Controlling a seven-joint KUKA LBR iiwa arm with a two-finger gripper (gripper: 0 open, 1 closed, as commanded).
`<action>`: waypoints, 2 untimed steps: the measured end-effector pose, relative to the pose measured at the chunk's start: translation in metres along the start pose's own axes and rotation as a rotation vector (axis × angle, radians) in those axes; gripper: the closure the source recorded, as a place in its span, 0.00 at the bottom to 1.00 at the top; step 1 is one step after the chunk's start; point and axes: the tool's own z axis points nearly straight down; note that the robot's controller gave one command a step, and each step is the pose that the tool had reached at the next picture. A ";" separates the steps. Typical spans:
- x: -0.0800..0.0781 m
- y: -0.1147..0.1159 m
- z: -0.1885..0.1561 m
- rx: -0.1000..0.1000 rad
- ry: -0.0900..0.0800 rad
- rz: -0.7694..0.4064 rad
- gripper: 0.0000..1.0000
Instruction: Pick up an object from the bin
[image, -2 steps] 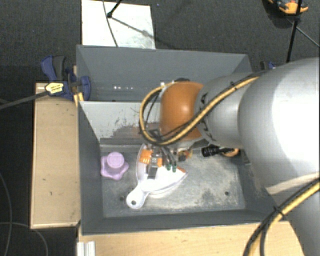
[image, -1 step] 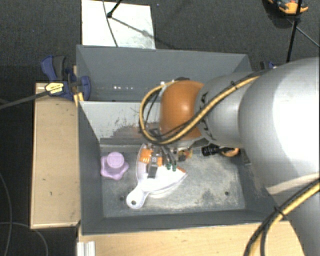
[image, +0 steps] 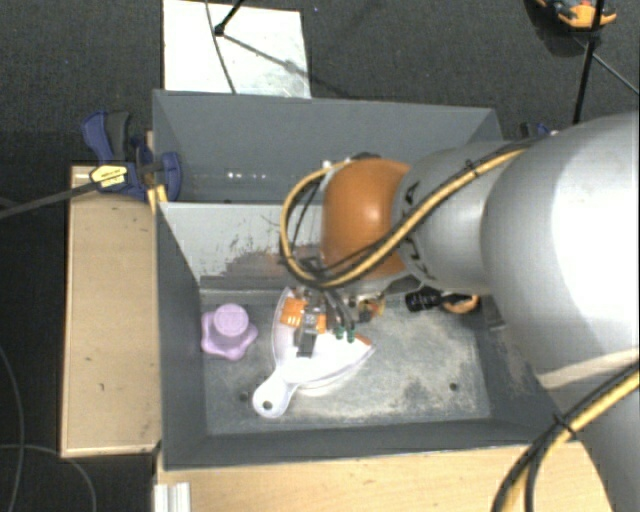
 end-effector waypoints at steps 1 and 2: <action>0.002 -0.001 -0.023 0.002 0.006 0.000 1.00; -0.001 0.000 -0.042 0.000 -0.001 0.000 1.00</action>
Offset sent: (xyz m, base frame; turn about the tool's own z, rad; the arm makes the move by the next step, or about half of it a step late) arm 0.0000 0.0000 0.0282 0.0000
